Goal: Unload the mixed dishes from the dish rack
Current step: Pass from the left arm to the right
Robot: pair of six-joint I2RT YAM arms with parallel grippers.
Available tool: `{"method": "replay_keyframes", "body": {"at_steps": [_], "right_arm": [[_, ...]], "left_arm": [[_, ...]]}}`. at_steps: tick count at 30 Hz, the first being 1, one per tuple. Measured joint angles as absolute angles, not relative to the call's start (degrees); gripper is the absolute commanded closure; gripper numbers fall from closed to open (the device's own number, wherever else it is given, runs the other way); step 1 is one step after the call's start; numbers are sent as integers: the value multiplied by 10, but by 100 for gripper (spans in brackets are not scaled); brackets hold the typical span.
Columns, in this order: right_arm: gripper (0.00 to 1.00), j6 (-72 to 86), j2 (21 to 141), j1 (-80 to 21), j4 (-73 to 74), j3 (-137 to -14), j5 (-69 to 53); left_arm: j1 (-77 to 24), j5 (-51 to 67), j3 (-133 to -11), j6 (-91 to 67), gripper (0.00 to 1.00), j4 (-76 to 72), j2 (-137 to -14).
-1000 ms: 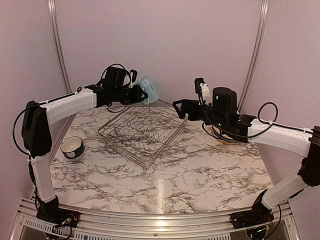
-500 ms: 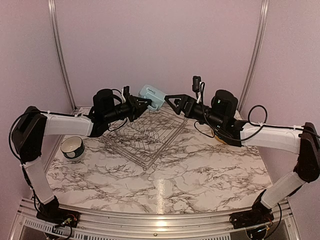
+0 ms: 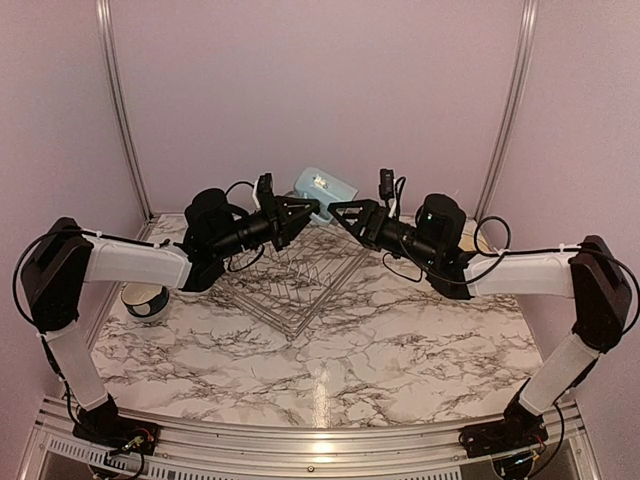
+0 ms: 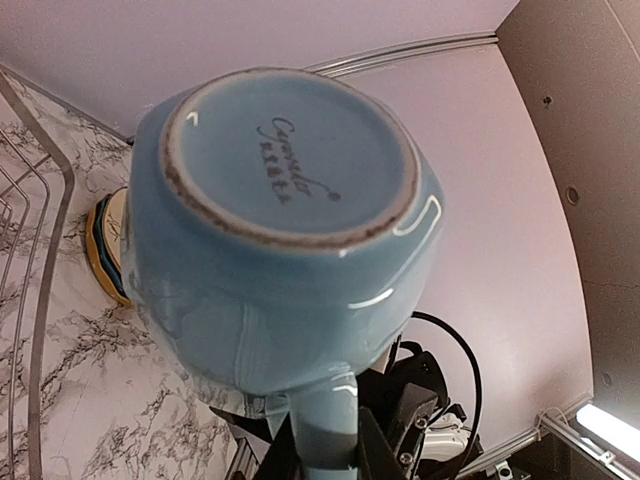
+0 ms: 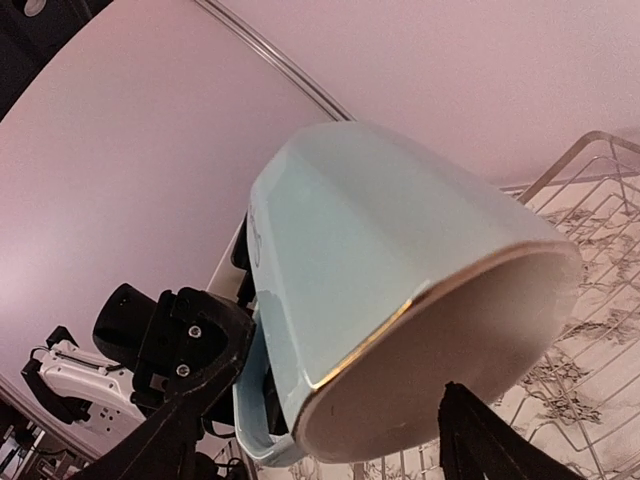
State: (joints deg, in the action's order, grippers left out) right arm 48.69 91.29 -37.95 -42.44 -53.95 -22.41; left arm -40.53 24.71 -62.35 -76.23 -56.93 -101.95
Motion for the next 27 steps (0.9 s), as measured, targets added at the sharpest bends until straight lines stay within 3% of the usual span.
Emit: {"method": "replay_keyframes", "body": {"at_steps": [5,17,24,27], "right_arm": [[41,495,913,-380,-442,-540,-219],[71,521,912,-380,-491,-525,-214],[100,535,903,-382,-516,-518,-221],[100,531,894,-382,-529,-511,-230]], "left_arm": [[-414,251,-610,-770,100,-577,-1020],[-434,246,-585,-778,100,-613,-1020],[-443,241,-576,-790,100,-641,-1023],[-446,244,-576,-800,98,-653,-1024]]}}
